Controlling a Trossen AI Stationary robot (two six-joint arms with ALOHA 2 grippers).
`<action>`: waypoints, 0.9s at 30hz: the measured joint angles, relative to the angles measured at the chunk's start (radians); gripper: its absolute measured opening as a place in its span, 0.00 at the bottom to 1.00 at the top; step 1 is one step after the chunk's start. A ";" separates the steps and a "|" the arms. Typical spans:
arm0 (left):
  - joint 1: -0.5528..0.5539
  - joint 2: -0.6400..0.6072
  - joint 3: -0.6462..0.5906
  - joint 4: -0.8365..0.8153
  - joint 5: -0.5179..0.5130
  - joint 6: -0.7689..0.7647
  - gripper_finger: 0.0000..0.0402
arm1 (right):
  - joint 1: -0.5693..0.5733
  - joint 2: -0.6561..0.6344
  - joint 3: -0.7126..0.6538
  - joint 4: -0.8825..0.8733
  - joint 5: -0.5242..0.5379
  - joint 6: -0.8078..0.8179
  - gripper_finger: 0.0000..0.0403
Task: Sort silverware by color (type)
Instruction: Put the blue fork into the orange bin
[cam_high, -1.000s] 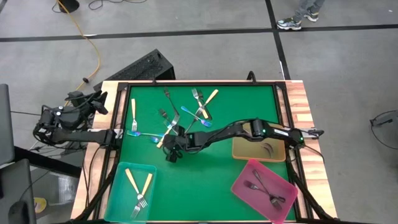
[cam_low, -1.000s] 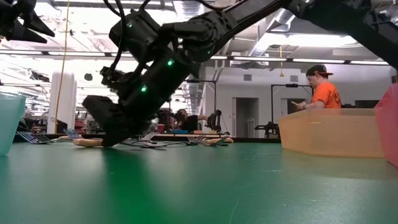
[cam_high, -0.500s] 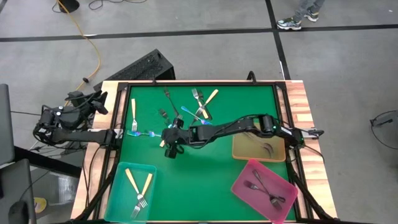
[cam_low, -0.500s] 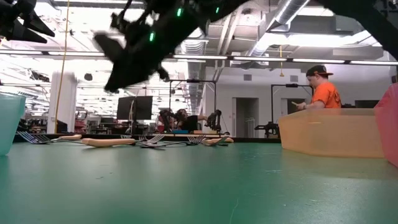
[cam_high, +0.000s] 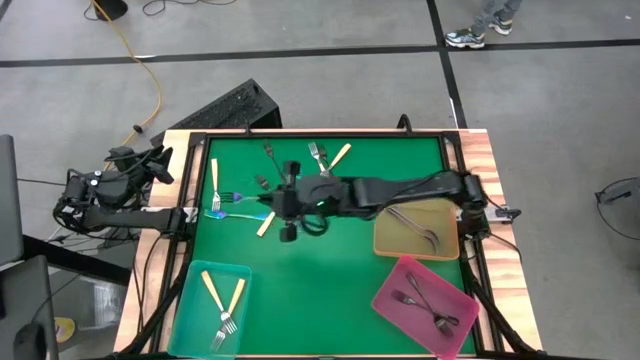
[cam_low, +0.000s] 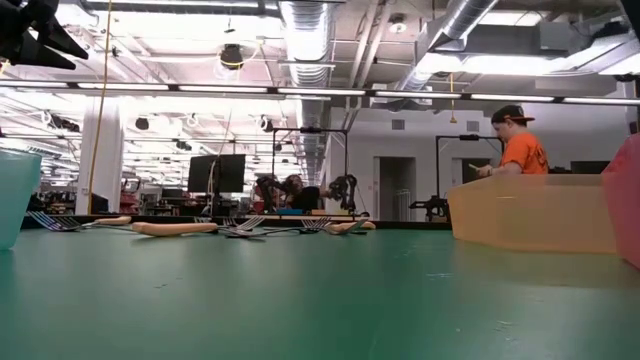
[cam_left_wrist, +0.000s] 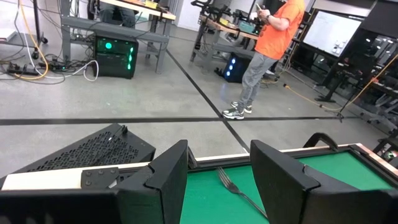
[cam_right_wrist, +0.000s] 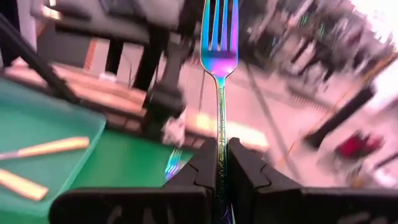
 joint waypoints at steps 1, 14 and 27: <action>0.000 0.000 0.000 0.000 0.000 0.000 0.39 | -0.005 -0.032 0.000 0.000 -0.002 -0.019 0.10; 0.000 0.000 0.000 -0.007 0.005 -0.002 0.39 | -0.236 -0.319 0.002 -0.462 -0.181 -0.003 0.11; 0.000 0.000 0.001 -0.007 0.013 -0.002 0.39 | -0.380 -0.497 -0.197 -0.894 -0.225 0.082 0.11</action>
